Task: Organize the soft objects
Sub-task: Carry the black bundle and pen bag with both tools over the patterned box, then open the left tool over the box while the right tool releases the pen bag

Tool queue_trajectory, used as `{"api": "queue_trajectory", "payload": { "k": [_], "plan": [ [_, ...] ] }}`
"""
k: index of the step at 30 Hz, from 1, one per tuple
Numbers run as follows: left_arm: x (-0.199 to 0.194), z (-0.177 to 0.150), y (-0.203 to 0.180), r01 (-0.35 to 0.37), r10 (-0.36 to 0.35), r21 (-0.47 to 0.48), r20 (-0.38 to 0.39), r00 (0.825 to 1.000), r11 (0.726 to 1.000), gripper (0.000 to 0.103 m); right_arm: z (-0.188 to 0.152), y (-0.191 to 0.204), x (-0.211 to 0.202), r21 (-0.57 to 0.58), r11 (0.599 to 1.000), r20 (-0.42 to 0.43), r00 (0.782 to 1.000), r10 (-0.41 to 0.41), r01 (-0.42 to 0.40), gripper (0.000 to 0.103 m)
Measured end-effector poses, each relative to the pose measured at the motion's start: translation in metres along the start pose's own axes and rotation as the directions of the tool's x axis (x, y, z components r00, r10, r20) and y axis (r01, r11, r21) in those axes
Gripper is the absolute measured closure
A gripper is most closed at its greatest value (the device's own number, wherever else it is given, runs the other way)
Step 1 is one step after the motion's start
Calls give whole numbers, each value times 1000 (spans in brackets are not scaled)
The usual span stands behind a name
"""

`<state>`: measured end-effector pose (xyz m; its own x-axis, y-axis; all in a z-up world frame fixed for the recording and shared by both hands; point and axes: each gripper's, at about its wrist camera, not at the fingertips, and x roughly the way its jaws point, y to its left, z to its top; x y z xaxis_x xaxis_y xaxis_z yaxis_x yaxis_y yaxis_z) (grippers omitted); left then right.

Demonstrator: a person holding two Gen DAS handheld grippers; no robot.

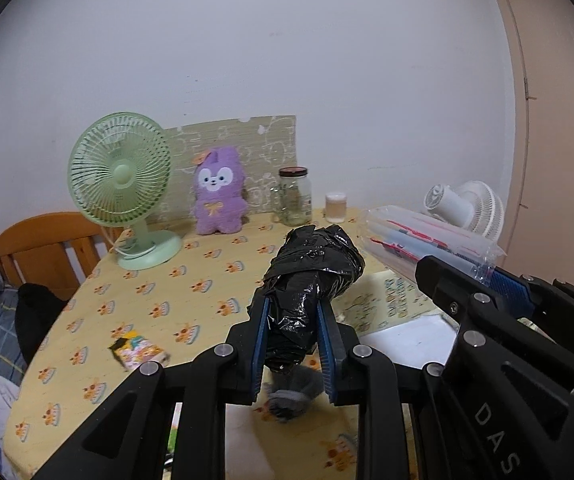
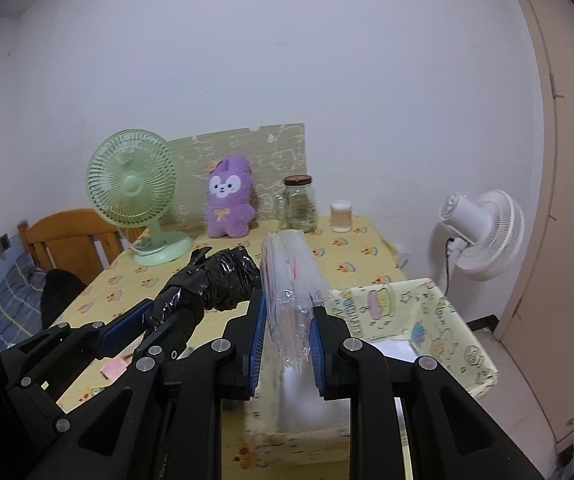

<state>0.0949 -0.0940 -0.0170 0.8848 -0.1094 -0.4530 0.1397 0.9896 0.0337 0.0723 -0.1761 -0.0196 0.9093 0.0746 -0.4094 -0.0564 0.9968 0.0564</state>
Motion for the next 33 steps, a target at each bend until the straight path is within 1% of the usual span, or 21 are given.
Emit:
{"api": "queue_trajectory", "payload": {
  "k": [8,16,24,28,33],
  "plan": [
    [12,2,-28,61,-60,32,-16,998,998,81,-2,-28,1,23,998,-7,998,-64,64,79],
    [25,0,-53,120,-117,64,-49,992,991,81,-8,-53,4,44,992,-23,993,-118,119,79],
    [40,-3,-79,164,-156,97,-82,984,982,81,-17,-79,12,76,980,-67,982,-178,183,79],
    [51,-6,-87,197,-186,98,-115,976,976,81,-21,-89,17,83,974,-85,976,-203,210,79],
    [64,-13,-94,206,-188,123,-145,971,971,80,-29,-98,28,91,967,-121,967,-225,236,79]
  ]
}}
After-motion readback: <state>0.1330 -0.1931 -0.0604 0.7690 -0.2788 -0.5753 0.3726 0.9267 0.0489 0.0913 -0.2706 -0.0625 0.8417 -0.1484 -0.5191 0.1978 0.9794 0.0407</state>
